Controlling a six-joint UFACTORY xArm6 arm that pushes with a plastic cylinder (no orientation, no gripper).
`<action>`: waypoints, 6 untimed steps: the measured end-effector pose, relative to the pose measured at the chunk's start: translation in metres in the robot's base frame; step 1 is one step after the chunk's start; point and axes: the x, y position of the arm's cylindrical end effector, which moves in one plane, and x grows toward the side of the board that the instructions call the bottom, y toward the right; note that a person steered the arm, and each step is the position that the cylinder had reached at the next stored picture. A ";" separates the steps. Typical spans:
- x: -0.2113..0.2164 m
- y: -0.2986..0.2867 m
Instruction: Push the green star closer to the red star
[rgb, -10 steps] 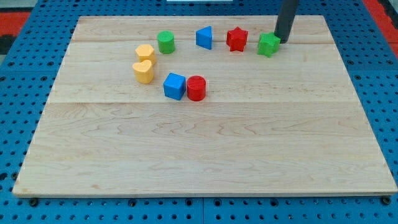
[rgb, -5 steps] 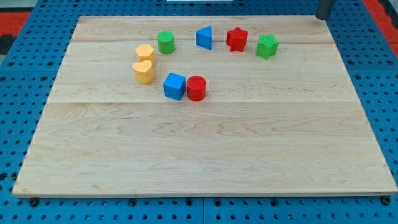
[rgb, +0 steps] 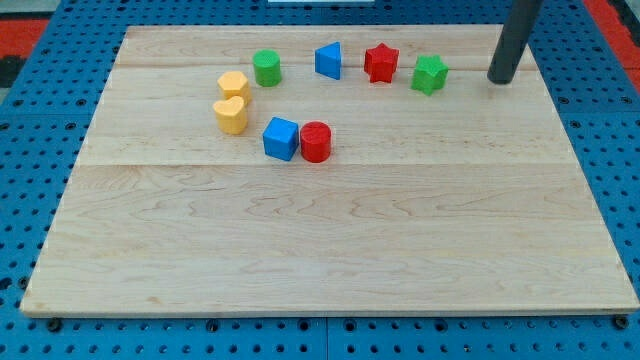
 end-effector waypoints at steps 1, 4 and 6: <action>0.005 -0.049; -0.060 -0.087; -0.042 -0.120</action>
